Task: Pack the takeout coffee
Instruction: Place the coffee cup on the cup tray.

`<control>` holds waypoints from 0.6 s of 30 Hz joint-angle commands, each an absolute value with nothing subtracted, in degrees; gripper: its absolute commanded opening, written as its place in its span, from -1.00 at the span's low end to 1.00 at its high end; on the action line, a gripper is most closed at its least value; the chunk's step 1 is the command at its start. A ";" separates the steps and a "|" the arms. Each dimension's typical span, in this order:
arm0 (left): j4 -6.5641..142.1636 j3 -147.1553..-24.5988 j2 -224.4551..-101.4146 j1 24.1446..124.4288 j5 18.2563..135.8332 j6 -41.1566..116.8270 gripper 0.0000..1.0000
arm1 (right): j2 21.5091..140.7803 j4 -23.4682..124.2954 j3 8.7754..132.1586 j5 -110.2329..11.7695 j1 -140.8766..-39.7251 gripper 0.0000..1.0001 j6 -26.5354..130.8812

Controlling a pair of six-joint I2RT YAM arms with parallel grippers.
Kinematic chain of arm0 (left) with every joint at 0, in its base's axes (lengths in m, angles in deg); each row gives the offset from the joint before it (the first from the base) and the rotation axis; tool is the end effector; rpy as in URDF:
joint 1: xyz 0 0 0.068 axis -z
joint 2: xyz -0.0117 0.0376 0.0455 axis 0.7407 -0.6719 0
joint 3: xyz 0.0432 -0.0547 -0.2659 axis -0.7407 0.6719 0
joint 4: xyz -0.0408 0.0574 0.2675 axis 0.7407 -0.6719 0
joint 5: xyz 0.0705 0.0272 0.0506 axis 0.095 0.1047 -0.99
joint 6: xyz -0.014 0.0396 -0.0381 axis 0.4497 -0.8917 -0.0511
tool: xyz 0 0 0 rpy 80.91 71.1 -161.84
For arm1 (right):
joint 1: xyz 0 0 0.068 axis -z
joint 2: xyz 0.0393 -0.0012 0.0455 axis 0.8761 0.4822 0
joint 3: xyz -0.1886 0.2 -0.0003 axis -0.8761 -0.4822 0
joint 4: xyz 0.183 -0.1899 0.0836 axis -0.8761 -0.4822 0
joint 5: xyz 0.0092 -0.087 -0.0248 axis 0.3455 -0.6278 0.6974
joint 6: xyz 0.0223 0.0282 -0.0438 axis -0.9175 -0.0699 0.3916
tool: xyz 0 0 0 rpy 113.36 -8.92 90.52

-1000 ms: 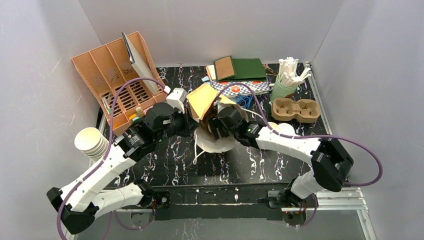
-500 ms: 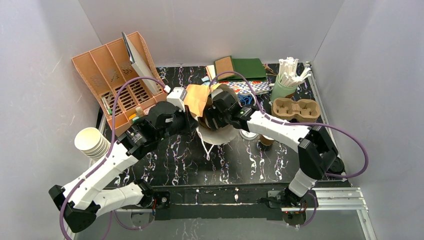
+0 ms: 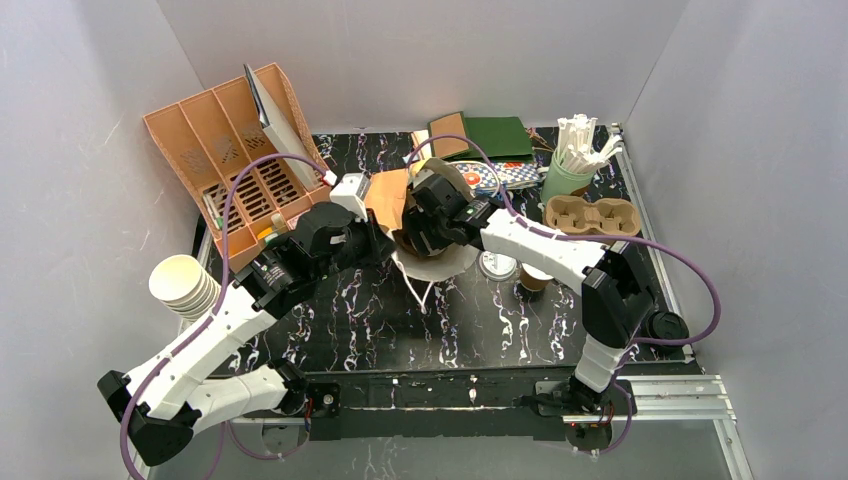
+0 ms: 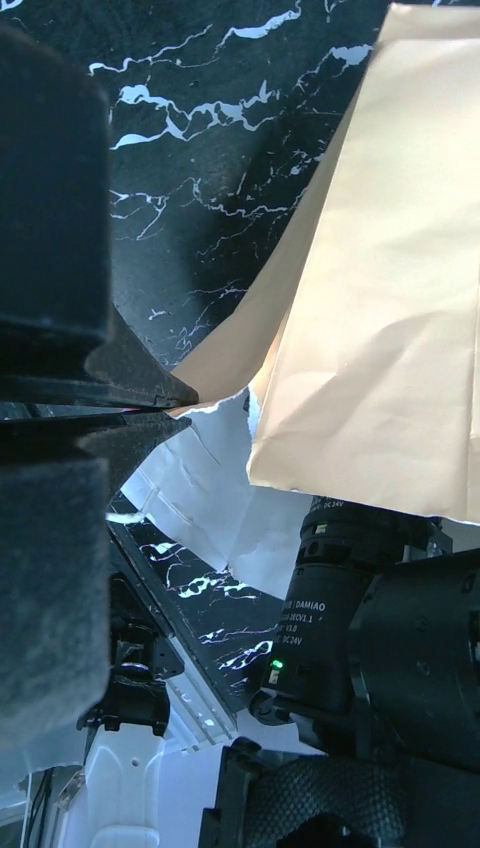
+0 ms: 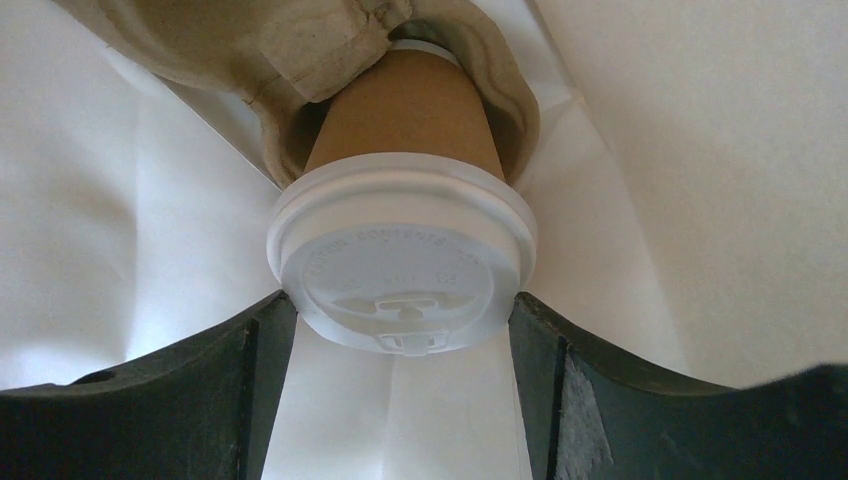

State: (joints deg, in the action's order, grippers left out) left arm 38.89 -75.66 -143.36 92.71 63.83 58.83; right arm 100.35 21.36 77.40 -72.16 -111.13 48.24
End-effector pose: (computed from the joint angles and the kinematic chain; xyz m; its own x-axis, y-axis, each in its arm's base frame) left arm 0.1653 -0.1599 0.3812 -0.5587 -0.2002 -0.8048 0.4100 0.7769 -0.4779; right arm 0.2722 0.3075 0.2705 -0.5813 -0.4120 -0.7017 -0.5243 0.8491 -0.0643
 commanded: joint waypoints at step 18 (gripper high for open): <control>23.70 -96.16 -155.33 91.57 74.40 70.17 -1.00 | 104.98 -20.98 96.24 -66.07 -110.13 -0.21 37.02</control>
